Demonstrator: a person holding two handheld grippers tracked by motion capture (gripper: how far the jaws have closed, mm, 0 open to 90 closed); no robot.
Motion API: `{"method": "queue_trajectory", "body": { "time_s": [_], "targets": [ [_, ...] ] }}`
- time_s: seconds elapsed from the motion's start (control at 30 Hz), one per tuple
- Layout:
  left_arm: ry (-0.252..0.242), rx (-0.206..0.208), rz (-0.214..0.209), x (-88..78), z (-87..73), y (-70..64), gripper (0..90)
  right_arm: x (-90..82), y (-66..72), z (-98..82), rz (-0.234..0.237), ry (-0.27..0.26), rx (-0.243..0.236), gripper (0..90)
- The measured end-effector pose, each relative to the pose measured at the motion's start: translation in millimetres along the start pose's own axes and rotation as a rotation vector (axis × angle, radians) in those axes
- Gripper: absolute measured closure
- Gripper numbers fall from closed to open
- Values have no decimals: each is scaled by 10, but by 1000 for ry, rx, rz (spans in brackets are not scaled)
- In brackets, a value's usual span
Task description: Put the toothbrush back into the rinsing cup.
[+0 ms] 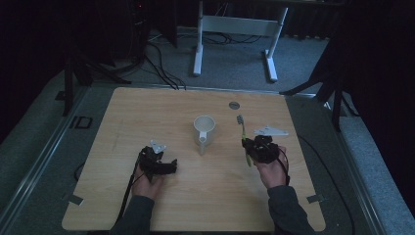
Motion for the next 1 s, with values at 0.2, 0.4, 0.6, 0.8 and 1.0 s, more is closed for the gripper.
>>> {"method": "queue_trajectory", "body": {
  "time_s": [0.2, 0.4, 0.6, 0.8, 1.0],
  "targets": [
    [3, 3, 0, -2, 0, 2, 91, -8, 18, 25, 16, -27, -5, 823],
    [2, 2, 0, -1, 0, 1, 91, 9, 61, 58, 32, -42, -12, 823],
    [-1, -1, 0, 1, 0, -1, 91, 37, 93, 84, 37, -47, -14, 823],
    [0, 1, 0, 0, 0, 1, 91, 52, 138, 113, 44, -58, -23, 823],
    [1, 0, 0, -1, 0, 0, 91, 57, 175, 148, 52, -90, -28, 823]
  ]
}}
Point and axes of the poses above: each handheld gripper's, and its own axes: x roughly forward along the jaws, z roughly out of its top, y roughly to its left, the point moved 1 cm from there along x, roughly forward along the jaws, and after that the axes turned 1 degree about -y, right-handed, at the moved point
